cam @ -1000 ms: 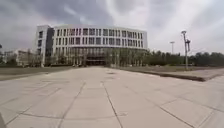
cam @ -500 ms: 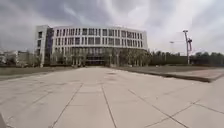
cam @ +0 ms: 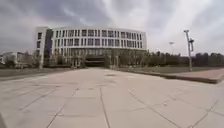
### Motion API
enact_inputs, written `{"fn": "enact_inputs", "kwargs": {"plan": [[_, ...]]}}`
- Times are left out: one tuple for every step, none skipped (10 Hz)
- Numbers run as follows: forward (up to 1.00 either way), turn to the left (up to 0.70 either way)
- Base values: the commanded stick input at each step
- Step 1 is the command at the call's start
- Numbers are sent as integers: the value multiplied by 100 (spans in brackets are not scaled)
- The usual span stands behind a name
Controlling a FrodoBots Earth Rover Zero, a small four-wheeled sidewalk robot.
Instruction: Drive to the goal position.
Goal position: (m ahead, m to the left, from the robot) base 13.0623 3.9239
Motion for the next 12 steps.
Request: {"fn": "enact_inputs", "kwargs": {"plan": [[70, 0], [70, 0], [70, 0], [70, 0], [70, 0], [70, 0], [70, 0], [70, 0], [70, 0], [70, 0], [70, 0], [70, 0]]}}
